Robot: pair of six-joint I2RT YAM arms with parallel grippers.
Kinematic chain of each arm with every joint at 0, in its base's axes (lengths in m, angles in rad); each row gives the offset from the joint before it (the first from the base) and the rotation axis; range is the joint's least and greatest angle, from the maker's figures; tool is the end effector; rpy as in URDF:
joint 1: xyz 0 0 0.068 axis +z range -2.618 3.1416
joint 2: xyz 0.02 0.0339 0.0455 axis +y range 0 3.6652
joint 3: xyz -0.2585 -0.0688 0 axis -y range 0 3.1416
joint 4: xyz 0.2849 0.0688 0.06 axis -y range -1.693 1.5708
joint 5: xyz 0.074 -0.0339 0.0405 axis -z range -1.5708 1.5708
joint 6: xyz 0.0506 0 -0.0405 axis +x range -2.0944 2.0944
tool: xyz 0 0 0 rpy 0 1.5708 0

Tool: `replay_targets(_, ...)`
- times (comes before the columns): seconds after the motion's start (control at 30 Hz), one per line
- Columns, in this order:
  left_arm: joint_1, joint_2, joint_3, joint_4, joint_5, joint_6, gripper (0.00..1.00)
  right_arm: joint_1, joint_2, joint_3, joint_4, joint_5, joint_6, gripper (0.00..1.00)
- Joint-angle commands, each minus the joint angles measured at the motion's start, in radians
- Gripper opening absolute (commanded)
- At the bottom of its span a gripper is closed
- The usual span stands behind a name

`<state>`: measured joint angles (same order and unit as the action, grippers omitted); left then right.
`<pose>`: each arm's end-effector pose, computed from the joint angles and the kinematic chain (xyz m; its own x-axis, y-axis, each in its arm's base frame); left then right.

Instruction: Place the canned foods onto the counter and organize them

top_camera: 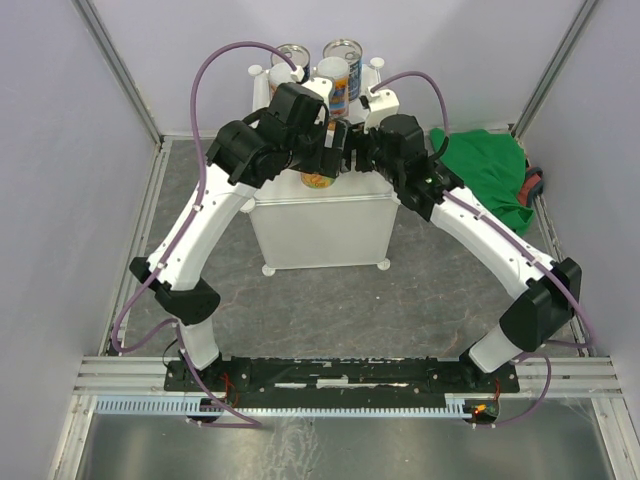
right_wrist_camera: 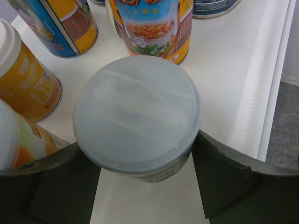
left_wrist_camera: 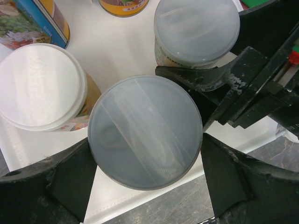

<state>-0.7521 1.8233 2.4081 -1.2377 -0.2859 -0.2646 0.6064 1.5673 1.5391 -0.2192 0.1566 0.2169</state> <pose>0.2919 -0.2535 0.4967 -0.5568 0.1773 -0.8115 0.3587 0.9325 -0.0424 0.3544 0.2362 0.3936 -0.2909 0.0569 -0.9551 -0.3851 0.9068 0.1714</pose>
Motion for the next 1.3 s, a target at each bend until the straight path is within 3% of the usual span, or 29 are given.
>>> replay_targets(0.0,-0.001,-0.022,0.036,0.053,0.007,-0.043,0.92,-0.005,0.012,0.064,0.041,-0.017,0.017,0.80)
replay_targets(0.5,-0.001,-0.060,0.036,0.081,-0.004,-0.060,0.93,-0.005,0.004,0.086,0.021,-0.013,0.016,0.90)
replay_targets(1.27,-0.003,-0.162,-0.016,0.207,-0.016,-0.106,0.93,-0.005,-0.079,0.104,-0.015,-0.008,0.012,0.94)
